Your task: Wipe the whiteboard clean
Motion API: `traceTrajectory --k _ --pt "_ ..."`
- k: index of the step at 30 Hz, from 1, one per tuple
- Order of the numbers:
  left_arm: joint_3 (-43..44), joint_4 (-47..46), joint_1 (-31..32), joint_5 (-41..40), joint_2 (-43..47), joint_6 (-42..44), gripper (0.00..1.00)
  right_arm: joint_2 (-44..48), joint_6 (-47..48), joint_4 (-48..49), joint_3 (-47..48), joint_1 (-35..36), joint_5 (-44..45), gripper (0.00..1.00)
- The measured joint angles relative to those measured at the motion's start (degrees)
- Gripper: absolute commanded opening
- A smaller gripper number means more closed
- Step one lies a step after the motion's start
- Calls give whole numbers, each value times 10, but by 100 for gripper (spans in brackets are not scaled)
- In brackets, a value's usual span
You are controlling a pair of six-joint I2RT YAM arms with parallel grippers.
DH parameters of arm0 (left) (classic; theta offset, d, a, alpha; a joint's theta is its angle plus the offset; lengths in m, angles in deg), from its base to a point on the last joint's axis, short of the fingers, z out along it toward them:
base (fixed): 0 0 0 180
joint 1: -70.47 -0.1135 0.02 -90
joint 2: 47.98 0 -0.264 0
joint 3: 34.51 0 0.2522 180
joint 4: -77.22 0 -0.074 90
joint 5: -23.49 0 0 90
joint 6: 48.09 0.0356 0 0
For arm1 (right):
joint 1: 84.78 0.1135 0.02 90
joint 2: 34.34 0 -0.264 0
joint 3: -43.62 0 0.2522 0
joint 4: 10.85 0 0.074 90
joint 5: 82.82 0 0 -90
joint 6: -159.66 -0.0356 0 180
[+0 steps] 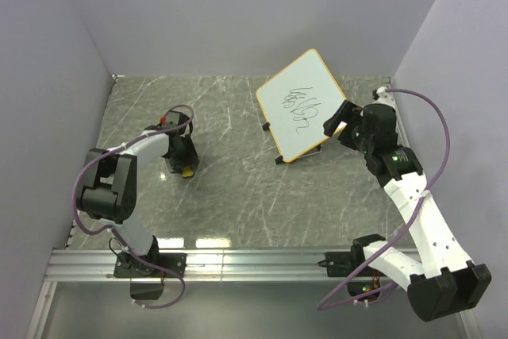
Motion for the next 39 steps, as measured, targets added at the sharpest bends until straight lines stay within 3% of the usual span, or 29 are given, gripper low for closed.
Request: traceTrajectory --k 9,11,12,20,24,27,31,34,39 --pt "-2 -9 0 -12 -3 7 40 -34 14 2 10 5 7 91" --pt "-2 -10 0 -13 -4 7 21 -45 22 1 27 5 10 92" --pt "0 -10 0 -12 -4 8 0 -52 28 2 41 5 13 93" --pt "11 -7 1 -8 -7 16 0 -155 64 6 227 -5 27 94" --pt "23 -3 0 1 -8 22 0 -232 70 11 331 -55 -1 94" --pt "33 -2 0 10 -8 28 0 -306 69 10 406 -114 -52 94" --pt "34 -2 0 24 -6 34 0 -440 71 -40 545 -173 -143 84" --pt "34 -3 0 35 1 34 0 -544 75 -68 651 -193 -209 84" --pt "34 -8 0 46 12 34 0 -581 66 -80 618 -196 -293 84"
